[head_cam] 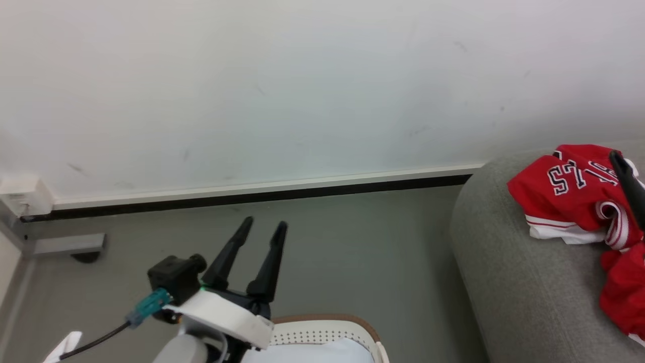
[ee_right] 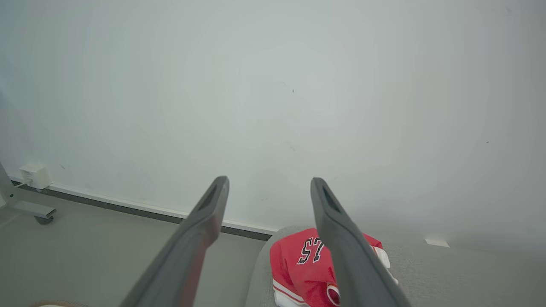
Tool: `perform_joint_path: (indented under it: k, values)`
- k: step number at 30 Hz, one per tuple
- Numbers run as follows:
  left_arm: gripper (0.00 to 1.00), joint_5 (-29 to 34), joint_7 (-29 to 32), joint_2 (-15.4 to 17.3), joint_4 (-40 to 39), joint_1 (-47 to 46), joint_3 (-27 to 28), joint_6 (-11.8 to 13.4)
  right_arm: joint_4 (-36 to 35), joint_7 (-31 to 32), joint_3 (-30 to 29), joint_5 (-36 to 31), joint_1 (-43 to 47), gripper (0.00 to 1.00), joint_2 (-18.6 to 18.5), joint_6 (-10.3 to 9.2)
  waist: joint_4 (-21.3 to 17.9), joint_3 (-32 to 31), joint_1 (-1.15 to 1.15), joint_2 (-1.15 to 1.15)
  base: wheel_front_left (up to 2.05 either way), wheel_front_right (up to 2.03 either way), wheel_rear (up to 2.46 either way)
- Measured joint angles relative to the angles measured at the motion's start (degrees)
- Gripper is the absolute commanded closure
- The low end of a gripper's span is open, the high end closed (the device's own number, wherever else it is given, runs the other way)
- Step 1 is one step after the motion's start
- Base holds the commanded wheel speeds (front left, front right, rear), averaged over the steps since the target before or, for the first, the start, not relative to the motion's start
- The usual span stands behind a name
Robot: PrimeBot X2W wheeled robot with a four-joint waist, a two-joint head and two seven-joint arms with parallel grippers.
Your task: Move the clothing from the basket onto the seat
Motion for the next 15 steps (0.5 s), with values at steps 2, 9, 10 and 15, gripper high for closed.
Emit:
perform_joint_path:
  k: [2,9,10,15]
  values:
    - [0.00,-0.75,0.00,0.68,-0.34,1.14,2.48,0.66,-1.29,-2.47,-1.85,-1.80,2.47,0.00,2.32,0.00,1.53,-0.40,0.01,0.00,0.00,0.00,0.00]
    - [0.00,-0.63,0.00,2.58,-0.19,4.97,7.99,3.09,-1.30,-11.72,-10.17,-9.32,13.01,0.00,14.15,-0.01,5.98,-1.47,0.01,0.00,0.00,0.00,0.00]
    - [0.00,0.41,0.00,2.76,-0.25,5.52,8.91,3.96,-0.88,-13.04,-11.14,-10.57,14.49,0.00,15.88,-0.01,6.51,-1.56,0.01,0.00,0.00,0.00,0.00]
    - [0.00,5.20,0.00,2.66,-0.73,8.57,12.62,5.76,0.85,-17.66,-14.22,-16.52,20.28,0.00,23.84,-0.01,8.33,-1.66,0.01,0.00,0.00,0.00,0.00]
